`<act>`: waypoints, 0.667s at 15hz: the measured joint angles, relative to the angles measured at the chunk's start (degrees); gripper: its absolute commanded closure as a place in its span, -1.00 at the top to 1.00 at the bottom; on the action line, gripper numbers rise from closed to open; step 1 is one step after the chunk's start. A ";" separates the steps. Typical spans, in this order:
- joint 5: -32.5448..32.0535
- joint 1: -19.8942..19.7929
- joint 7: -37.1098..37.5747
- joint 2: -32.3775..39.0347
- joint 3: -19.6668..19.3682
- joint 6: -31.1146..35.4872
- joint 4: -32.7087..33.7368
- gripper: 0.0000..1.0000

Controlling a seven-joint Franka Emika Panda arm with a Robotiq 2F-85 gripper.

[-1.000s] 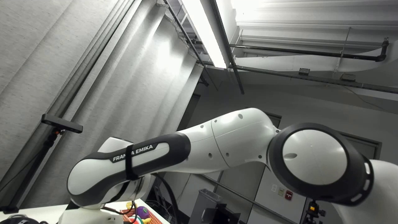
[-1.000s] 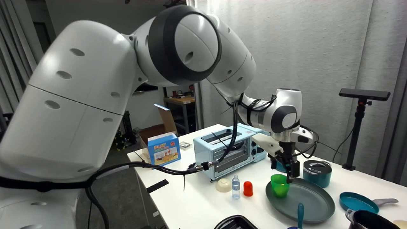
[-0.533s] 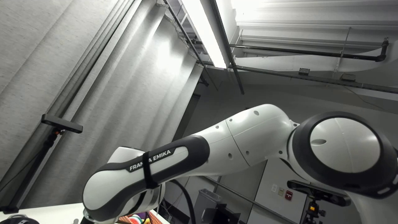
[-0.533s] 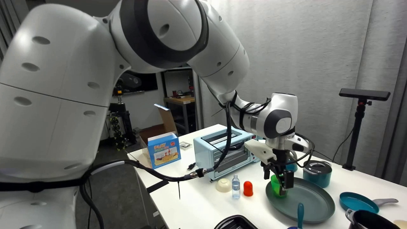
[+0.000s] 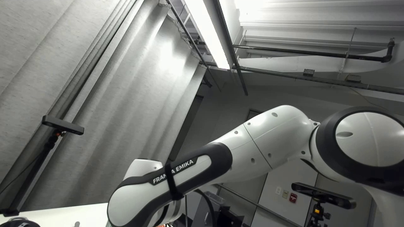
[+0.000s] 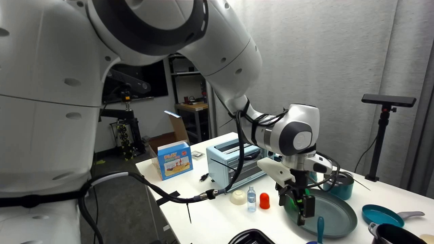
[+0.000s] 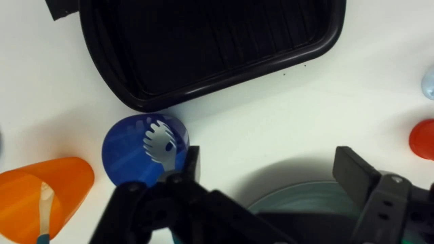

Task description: Put the light green cup on the grey plate, put the dark blue cup on the grey plate

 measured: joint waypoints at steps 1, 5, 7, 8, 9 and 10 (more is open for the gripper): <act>-0.37 -0.34 -0.65 -0.41 -0.17 0.00 -0.77 1.00; -1.31 -1.91 -4.07 -0.90 -0.84 0.00 -2.37 1.00; -1.65 -2.79 -5.69 -0.87 -1.07 0.01 -2.66 1.00; -1.71 -3.19 -6.39 -0.81 -1.13 0.03 -2.68 1.00; -1.71 -3.58 -7.02 -0.68 -1.16 0.09 -2.68 1.00; -1.71 -3.92 -7.52 -0.53 -1.16 0.17 -2.68 1.00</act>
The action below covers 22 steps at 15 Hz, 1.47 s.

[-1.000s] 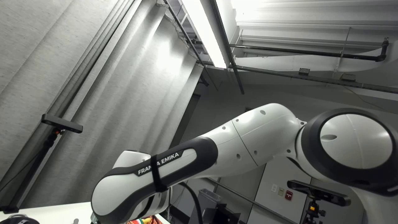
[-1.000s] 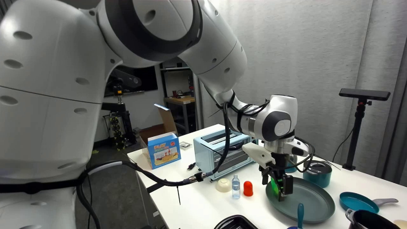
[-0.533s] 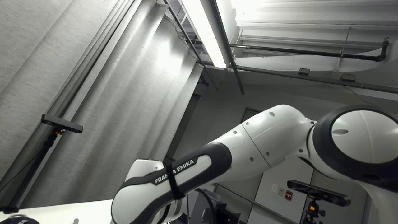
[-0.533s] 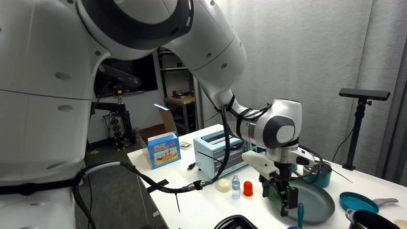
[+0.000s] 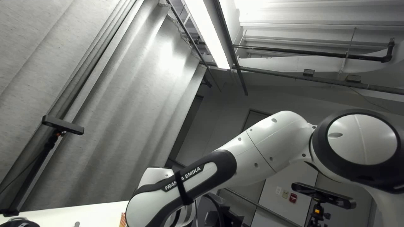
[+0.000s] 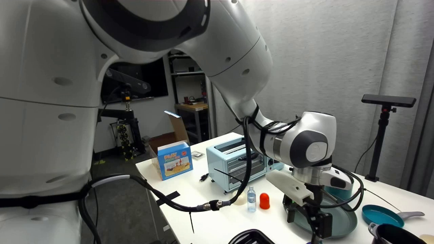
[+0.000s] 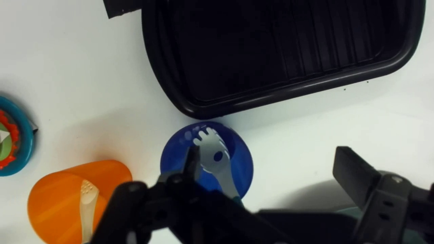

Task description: Put the light green cup on the grey plate, put the dark blue cup on the grey plate

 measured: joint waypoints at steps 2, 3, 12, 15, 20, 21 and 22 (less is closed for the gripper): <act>0.00 -0.47 -0.52 0.40 0.00 0.43 0.00 1.00; 0.00 -0.59 -0.66 0.65 0.00 0.86 0.00 1.00; 0.08 -0.61 -0.85 4.25 0.77 6.05 0.60 1.00; 0.20 -0.61 -0.85 5.50 0.88 6.56 1.21 1.00; 0.64 -0.61 -0.85 7.06 1.03 6.57 2.51 0.19; 0.70 -0.61 -0.85 7.30 1.06 6.57 2.75 0.04; 0.74 -0.61 -0.85 7.56 1.09 6.57 3.03 -0.09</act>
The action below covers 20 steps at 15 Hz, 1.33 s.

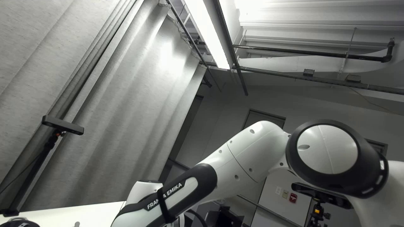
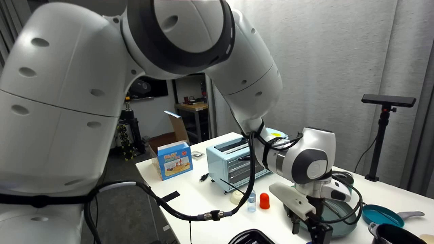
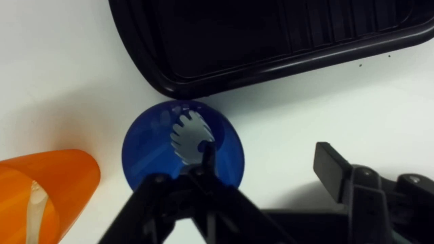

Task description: Put the light green cup on the grey plate, put the dark blue cup on the grey plate

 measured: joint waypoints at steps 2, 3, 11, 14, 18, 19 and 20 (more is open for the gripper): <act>0.01 0.00 0.00 0.35 0.07 0.00 0.41 -0.41; 0.01 0.00 0.00 0.47 0.09 0.00 0.55 -0.57; -0.04 0.01 0.00 0.46 0.04 -0.02 1.73 -0.99; -0.16 0.17 0.02 0.43 0.02 -0.02 2.03 -0.98; -1.03 0.71 0.15 -0.30 -0.03 -0.02 2.77 -0.98; -1.30 0.93 0.19 -0.52 -0.04 -0.04 3.17 -0.98; -1.56 1.21 0.19 -0.79 -0.05 -0.05 3.60 -0.98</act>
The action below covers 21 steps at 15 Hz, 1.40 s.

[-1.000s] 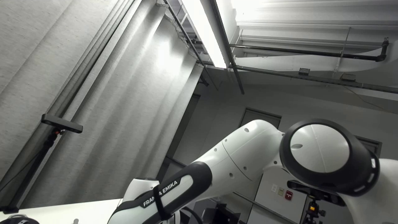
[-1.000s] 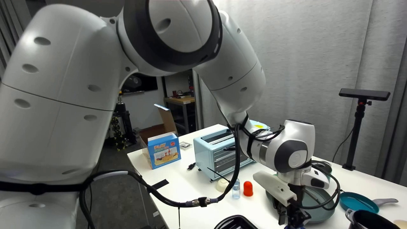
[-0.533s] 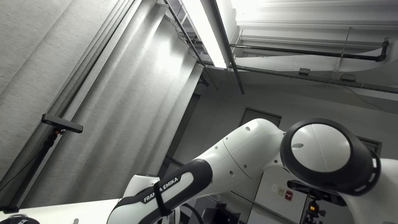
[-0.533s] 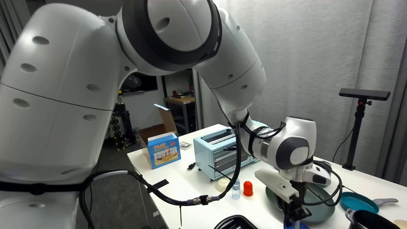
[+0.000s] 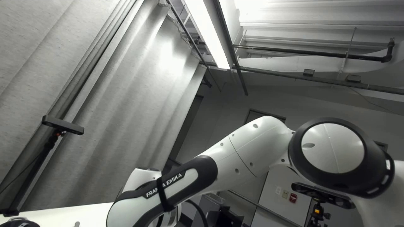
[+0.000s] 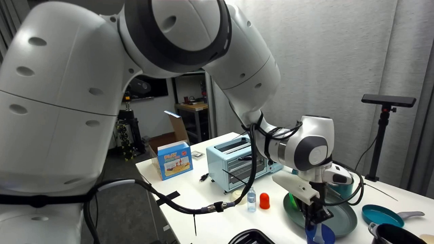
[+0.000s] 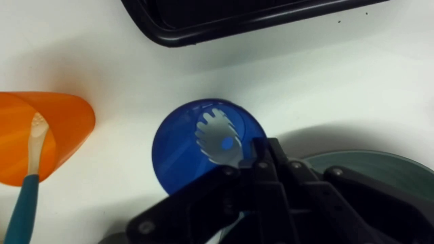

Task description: Put the light green cup on the grey plate, put the dark blue cup on the grey plate

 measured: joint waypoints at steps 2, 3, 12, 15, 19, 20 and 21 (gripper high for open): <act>-0.30 0.72 0.01 -0.55 0.02 -0.09 1.10 -0.98; -0.30 1.09 0.01 -0.80 0.10 -0.18 1.68 -0.98; -1.03 4.85 0.35 -0.46 0.42 -3.51 8.60 -0.98; -1.33 5.45 0.38 1.22 0.54 -4.99 11.23 -0.98; -1.42 5.56 0.38 4.36 0.83 -5.68 14.74 -0.98; -1.42 5.56 0.38 4.98 0.91 -5.71 15.41 -0.98; -1.42 5.56 0.38 5.54 0.99 -5.74 16.01 -0.98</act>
